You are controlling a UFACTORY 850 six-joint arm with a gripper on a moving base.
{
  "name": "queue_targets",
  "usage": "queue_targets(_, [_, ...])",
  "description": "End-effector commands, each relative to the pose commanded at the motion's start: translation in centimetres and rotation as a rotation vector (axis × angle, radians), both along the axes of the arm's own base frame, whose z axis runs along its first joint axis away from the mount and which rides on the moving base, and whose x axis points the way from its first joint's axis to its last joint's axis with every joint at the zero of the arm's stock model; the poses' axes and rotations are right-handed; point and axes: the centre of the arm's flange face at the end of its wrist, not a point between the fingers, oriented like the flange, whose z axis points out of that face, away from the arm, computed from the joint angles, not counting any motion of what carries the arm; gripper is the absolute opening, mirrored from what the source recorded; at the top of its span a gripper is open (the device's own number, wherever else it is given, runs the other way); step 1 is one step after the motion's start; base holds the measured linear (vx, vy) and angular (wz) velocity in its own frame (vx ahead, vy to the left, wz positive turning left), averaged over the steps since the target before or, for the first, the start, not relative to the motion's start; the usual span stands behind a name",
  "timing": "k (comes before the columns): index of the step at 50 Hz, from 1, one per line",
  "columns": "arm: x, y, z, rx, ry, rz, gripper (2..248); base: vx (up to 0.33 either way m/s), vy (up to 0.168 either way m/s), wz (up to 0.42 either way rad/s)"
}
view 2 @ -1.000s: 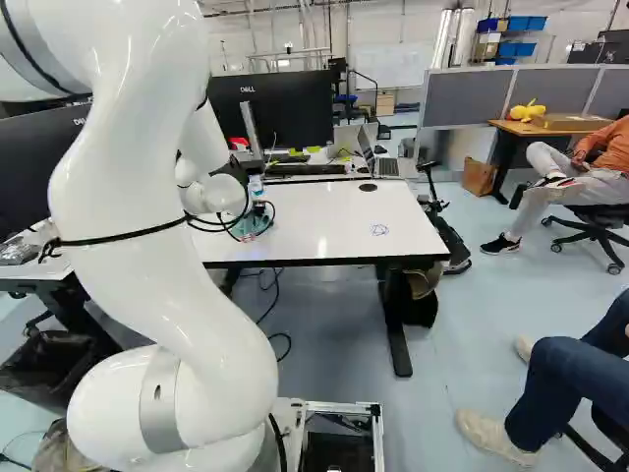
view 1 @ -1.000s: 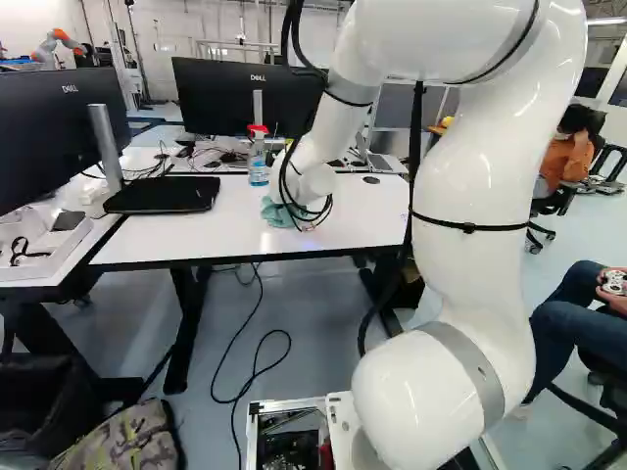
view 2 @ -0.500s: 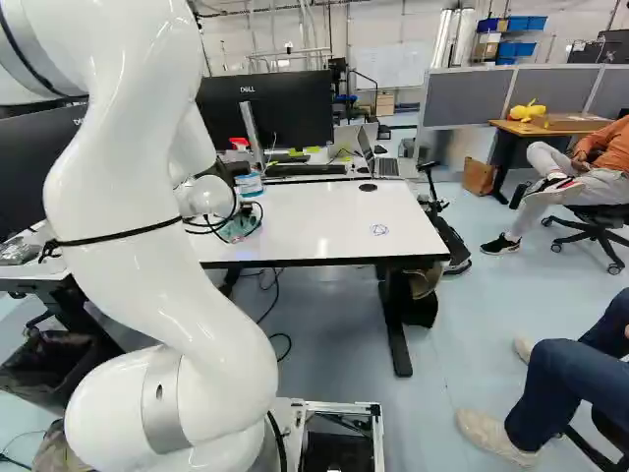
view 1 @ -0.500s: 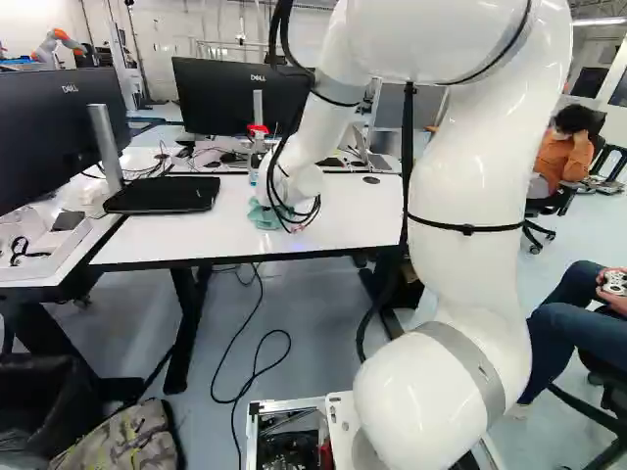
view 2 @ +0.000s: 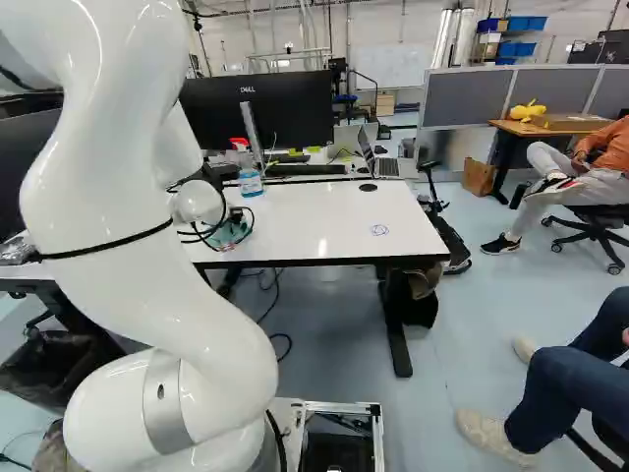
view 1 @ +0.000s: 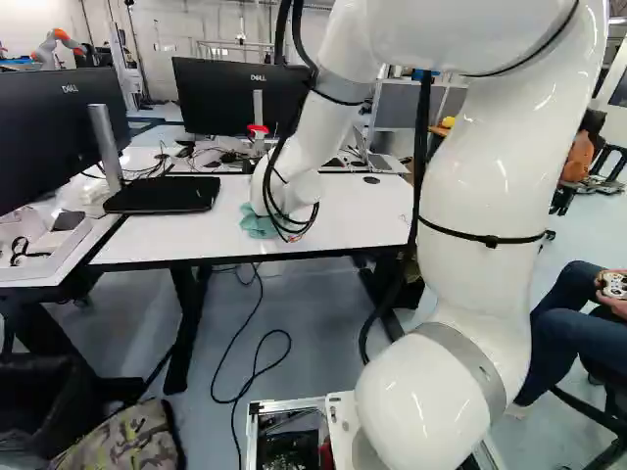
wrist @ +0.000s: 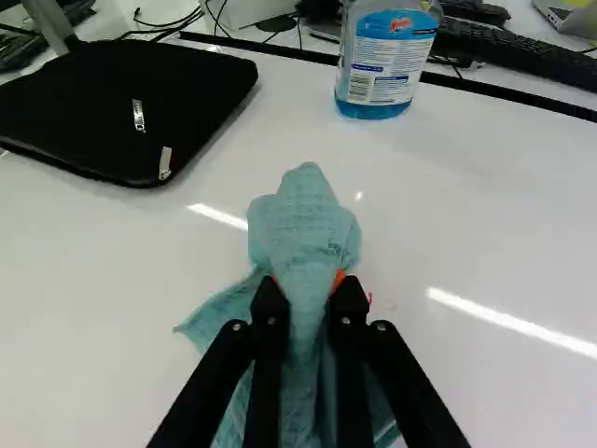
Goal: Clean the table with the green towel
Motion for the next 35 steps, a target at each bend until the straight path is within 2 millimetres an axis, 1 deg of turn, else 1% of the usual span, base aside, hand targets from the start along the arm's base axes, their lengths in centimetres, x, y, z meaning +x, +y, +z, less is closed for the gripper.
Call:
queue_targets(5, [-0.7,-0.4,0.0,-0.001,0.003,-0.002,57,0.0,0.0,0.0])
queue_targets(17, [-1.0,-2.1,0.1,-0.002,0.006,-0.033,57,0.0,0.0,0.0])
queue_targets(27, [-1.1,-3.7,0.1,-0.003,0.008,-0.065,57,0.0,0.0,0.0])
queue_targets(35, [-0.5,-4.8,0.1,-0.003,0.008,-0.094,57,0.0,0.0,0.0])
